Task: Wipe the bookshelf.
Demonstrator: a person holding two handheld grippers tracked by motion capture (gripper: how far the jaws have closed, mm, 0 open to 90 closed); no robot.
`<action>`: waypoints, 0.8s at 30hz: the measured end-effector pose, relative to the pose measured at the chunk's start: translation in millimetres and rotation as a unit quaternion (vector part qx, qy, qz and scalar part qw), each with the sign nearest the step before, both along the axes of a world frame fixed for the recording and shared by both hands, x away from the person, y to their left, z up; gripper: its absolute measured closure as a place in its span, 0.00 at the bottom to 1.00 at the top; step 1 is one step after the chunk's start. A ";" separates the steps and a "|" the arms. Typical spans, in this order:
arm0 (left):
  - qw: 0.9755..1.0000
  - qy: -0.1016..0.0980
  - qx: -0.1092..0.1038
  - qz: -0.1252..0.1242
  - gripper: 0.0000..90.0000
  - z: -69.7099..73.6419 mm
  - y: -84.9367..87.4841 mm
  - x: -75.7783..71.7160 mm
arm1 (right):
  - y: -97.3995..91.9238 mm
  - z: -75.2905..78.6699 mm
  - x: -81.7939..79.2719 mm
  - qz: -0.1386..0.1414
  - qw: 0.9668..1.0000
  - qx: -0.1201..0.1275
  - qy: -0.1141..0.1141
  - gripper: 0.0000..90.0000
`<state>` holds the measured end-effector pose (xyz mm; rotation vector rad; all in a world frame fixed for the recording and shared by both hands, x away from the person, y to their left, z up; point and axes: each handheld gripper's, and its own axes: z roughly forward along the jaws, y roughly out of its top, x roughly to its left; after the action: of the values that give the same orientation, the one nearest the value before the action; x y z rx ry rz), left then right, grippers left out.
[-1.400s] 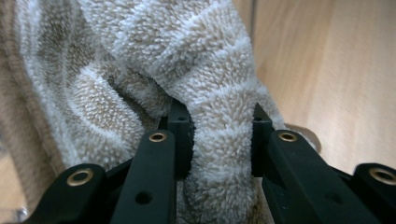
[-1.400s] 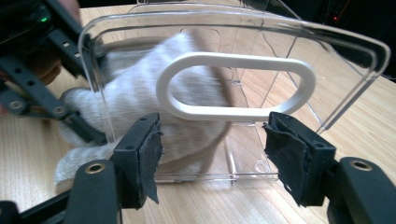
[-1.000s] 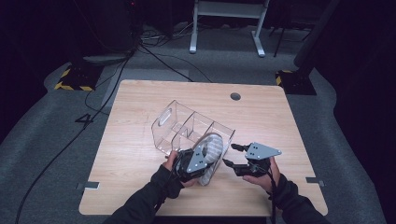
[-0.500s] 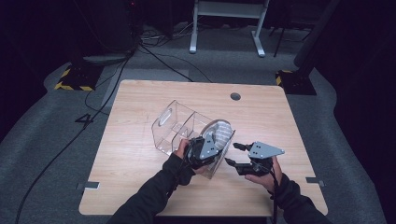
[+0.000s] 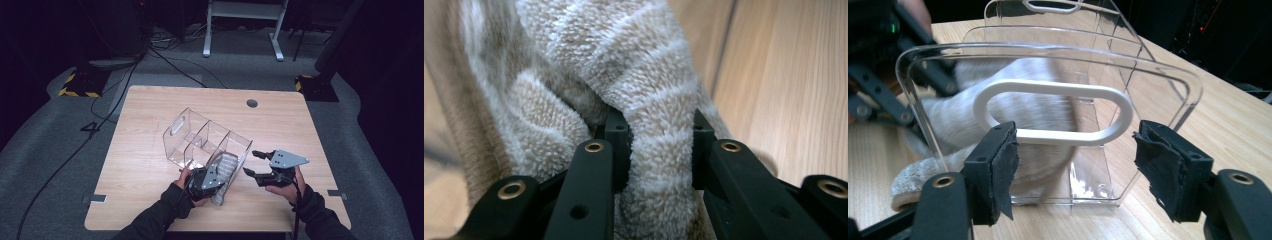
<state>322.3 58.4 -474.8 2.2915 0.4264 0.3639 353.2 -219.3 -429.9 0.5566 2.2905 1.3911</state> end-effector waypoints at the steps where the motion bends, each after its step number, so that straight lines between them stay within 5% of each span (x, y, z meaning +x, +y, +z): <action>1: 1.000 0.009 -0.004 0.000 0.81 -1.0 4.0 -0.1 | -0.7 0.8 0.6 0.000 1.000 0.000 -0.001 0.37; 7: 0.999 0.035 -0.005 -0.014 0.81 -7.4 23.7 -7.8 | -5.0 8.0 8.3 -0.003 1.000 0.002 -0.006 0.36; 24: 0.999 0.042 0.016 -0.005 0.79 -10.6 64.5 -8.0 | 5.3 14.9 37.0 0.036 0.999 -0.007 0.013 0.28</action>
<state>314.3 122.9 -485.4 2.3455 0.4544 0.2718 390.2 -214.0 -414.9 0.4955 2.3607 1.4069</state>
